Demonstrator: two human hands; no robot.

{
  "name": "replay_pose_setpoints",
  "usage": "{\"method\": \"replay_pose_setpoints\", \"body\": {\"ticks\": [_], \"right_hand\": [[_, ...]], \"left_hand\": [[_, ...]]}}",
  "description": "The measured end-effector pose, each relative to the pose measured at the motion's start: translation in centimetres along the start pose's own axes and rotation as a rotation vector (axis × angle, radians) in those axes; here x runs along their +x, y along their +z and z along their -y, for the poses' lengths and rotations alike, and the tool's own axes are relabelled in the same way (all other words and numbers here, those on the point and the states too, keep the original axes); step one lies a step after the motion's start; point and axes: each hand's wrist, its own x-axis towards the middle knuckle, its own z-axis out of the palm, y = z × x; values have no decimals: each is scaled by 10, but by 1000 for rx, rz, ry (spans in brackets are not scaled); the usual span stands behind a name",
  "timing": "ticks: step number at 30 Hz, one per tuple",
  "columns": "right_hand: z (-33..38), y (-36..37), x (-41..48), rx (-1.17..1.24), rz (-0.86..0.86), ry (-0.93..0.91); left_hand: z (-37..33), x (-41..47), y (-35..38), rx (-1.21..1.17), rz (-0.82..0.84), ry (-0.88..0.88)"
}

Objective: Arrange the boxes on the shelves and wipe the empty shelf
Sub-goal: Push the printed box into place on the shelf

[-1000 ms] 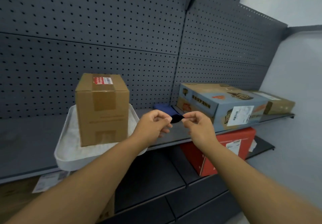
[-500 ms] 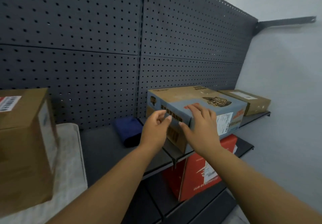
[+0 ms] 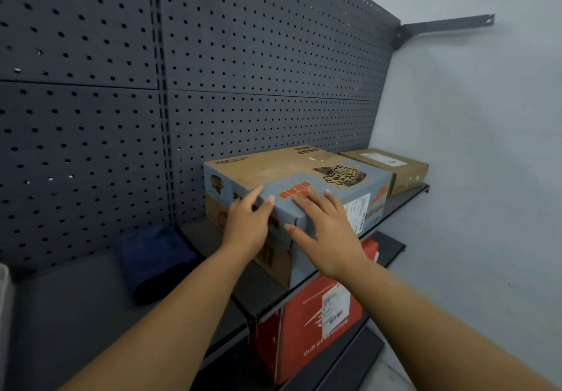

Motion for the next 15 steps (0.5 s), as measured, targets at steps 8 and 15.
{"method": "replay_pose_setpoints", "body": {"ticks": [8, 15], "right_hand": [[-51, -14, 27, -21, 68, 16], [-103, -25, 53, -43, 110, 19]], "left_hand": [[-4, 31, 49, 69, 26, 8], [-9, 59, 98, 115, 42, 0]]}}
